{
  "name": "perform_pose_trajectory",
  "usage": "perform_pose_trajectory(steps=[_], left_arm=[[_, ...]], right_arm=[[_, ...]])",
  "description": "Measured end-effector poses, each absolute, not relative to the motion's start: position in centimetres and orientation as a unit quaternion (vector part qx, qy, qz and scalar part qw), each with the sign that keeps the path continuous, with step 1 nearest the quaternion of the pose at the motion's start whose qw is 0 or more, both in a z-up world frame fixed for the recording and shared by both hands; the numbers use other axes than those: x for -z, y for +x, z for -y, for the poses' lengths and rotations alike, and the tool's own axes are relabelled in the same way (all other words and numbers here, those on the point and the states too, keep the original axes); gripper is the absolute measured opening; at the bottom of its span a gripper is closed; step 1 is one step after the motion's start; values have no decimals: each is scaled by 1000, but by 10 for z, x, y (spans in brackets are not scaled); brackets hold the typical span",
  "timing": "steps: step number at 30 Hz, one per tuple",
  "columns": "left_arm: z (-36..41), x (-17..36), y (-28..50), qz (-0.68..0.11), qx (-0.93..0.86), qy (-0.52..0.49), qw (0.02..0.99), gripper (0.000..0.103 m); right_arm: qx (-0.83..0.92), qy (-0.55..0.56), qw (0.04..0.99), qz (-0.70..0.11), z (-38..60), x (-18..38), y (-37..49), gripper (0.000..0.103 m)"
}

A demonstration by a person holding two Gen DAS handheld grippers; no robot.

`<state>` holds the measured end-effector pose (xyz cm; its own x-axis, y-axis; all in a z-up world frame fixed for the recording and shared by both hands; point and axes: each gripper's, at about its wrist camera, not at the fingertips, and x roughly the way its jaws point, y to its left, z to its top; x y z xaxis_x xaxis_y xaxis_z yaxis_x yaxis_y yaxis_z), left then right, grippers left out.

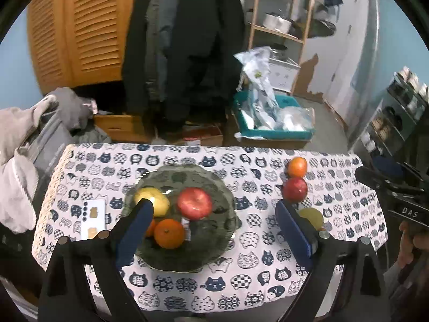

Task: Organize fruits
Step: 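Withdraw both open tools from the bowl toward the remaining fruit row, then grasp a yellow-green pear with the left tool while the right tool grasps an orange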

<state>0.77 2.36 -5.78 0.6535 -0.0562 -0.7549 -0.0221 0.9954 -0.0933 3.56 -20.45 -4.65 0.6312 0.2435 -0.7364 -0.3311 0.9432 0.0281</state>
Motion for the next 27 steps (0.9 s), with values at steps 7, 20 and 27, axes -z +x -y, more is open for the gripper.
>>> perform_pose_trajectory(steps=[7, 20, 27], left_arm=[[9, 70, 14, -429, 36, -34, 902, 94], [62, 134, 40, -486, 64, -11, 872, 94], [78, 167, 50, -519, 76, -23, 851, 94]], right_arm=[[-129, -40, 895, -425, 239, 74, 34, 81], [-100, -10, 866, -490, 283, 139, 36, 81], [-104, -1, 838, -536, 292, 186, 38, 80]])
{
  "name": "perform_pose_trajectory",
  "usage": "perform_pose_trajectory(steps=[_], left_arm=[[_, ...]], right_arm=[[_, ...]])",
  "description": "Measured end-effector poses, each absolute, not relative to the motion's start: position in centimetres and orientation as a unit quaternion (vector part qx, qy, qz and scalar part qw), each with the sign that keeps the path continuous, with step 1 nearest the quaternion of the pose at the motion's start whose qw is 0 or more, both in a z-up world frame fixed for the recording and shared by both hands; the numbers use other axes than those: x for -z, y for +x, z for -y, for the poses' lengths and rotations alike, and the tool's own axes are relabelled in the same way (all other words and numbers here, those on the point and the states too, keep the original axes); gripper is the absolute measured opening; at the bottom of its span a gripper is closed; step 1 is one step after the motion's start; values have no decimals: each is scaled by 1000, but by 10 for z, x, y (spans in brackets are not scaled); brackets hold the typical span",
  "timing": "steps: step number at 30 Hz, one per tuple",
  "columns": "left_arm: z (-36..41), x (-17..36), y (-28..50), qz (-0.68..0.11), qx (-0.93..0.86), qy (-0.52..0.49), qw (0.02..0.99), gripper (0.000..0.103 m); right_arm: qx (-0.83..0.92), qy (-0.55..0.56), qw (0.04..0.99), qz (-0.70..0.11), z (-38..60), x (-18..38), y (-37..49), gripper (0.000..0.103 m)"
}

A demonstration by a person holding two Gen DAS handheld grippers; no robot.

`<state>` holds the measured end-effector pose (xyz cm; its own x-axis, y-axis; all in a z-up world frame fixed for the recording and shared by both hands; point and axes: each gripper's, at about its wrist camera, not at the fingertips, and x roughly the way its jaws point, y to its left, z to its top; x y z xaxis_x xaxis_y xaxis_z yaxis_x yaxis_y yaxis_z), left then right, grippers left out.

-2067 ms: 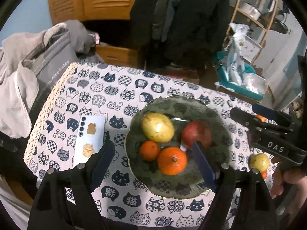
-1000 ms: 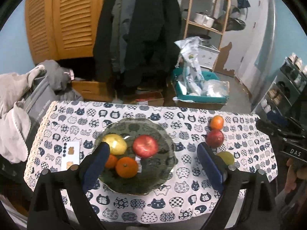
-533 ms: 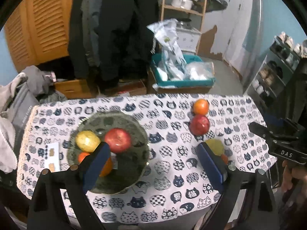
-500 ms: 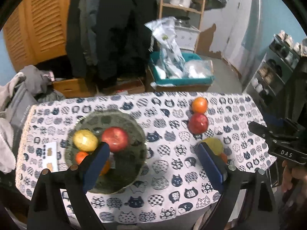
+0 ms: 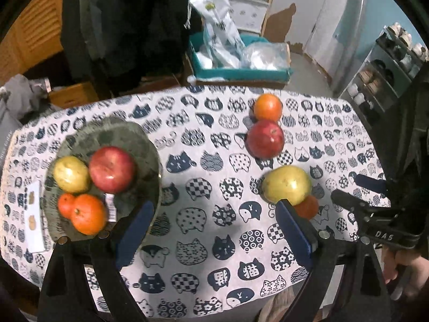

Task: Organize fruits
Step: 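Grasp a yellow-green pear with the left tool while the right tool grasps an orange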

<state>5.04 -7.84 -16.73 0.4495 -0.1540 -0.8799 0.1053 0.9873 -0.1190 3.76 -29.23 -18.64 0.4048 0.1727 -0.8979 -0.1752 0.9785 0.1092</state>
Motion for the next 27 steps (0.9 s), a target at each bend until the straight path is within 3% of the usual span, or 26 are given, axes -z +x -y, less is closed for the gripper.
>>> perform_pose_trajectory(steps=[12, 16, 24, 27], left_arm=[[101, 215, 58, -552, 73, 16, 831, 94], [103, 220, 61, -560, 76, 13, 825, 94], [108, 225, 67, -563, 82, 1, 822, 94], [113, 226, 70, -563, 88, -4, 821, 94]], right_arm=[[-115, 7, 796, -594, 292, 247, 42, 75], [-119, 4, 789, -603, 287, 260, 46, 70], [-141, 6, 773, -618, 281, 276, 50, 47], [-143, 4, 773, -619, 282, 275, 50, 46]])
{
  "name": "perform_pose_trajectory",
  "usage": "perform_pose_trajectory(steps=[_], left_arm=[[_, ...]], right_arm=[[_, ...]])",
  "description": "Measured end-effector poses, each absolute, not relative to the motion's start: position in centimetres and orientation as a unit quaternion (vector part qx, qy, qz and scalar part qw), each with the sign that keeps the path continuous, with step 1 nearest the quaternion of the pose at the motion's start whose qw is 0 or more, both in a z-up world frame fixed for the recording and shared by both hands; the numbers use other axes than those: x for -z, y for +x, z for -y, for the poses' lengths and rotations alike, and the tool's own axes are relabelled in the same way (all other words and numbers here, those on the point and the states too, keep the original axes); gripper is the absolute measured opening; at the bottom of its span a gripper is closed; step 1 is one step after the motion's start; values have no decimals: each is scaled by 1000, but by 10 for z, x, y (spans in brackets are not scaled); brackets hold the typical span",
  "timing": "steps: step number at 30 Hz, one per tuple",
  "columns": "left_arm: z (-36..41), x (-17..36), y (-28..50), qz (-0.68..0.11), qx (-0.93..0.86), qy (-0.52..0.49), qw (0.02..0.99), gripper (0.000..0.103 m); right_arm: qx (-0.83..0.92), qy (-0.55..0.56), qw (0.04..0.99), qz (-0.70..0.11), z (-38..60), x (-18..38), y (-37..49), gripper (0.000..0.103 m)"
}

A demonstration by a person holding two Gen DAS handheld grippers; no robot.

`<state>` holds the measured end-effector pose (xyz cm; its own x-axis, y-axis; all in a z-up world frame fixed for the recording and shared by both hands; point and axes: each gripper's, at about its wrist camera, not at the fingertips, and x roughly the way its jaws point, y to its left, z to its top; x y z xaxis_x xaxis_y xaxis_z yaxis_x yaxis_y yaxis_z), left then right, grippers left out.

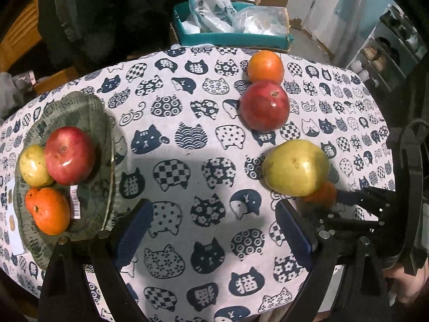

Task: Organize fruits
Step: 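Grasp a yellow-green pear with the left tool while the right tool grasps an orange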

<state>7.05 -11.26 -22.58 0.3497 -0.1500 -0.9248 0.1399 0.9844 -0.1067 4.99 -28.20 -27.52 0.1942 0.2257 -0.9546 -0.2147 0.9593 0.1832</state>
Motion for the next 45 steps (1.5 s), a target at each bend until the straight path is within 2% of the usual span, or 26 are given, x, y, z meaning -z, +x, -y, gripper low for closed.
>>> perform_pose_trajectory(steps=[24, 31, 41, 45], left_arm=[[190, 239, 95, -578, 144, -27, 803, 94], [202, 253, 104, -594, 143, -67, 789, 94], [215, 275, 113, -615, 131, -47, 776, 93], [213, 284, 116, -627, 131, -58, 766, 87]], right_arm=[[-23, 22, 825, -564, 378, 241, 60, 46], [-21, 25, 830, -557, 382, 233, 63, 46], [-15, 40, 828, -559, 389, 238, 68, 46], [-15, 41, 827, -560, 388, 238, 69, 46]])
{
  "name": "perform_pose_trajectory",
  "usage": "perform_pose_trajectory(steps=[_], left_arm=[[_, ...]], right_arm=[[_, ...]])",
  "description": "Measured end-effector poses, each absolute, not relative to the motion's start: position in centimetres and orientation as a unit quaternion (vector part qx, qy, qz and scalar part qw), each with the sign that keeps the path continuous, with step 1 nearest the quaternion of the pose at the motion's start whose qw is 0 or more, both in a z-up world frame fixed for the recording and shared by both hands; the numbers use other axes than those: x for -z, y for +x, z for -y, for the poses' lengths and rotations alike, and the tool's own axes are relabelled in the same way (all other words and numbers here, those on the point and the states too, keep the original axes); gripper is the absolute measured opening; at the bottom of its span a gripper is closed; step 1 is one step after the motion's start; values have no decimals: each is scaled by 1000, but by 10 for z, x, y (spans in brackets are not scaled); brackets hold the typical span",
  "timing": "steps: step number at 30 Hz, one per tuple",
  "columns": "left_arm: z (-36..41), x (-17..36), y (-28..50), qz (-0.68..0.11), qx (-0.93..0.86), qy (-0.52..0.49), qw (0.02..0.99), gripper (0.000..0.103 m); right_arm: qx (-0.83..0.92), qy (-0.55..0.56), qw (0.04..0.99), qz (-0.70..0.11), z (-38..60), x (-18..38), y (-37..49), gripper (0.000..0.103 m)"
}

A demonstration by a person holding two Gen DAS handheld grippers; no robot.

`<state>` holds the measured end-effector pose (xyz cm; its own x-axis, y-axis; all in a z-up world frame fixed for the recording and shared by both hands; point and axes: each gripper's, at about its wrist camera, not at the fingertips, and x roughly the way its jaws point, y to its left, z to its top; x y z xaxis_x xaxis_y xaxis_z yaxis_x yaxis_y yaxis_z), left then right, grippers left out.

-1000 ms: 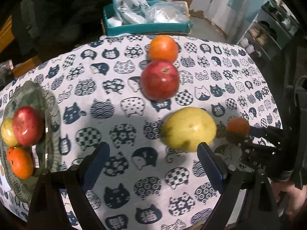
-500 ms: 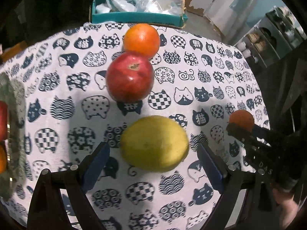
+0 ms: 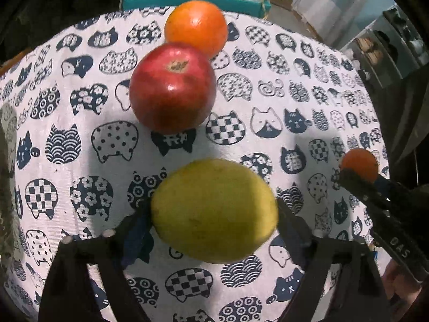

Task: Organize fruits
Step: 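Grasp a yellow-green pear with the left tool while the right tool grasps an orange, then lift the pear and orange with both tools and carry them over the bowl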

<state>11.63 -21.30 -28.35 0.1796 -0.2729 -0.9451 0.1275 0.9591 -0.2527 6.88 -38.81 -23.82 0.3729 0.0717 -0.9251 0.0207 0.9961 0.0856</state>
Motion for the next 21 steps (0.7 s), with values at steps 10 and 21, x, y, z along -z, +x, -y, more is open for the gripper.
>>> perform_pose_trajectory(steps=[10, 21], left_arm=[[214, 280, 109, -610, 131, -30, 781, 86], [198, 246, 101, -564, 117, -6, 817, 85]], right_arm=[[-19, 38, 830, -556, 383, 238, 69, 46], [-22, 26, 845, -533, 377, 216, 69, 46]])
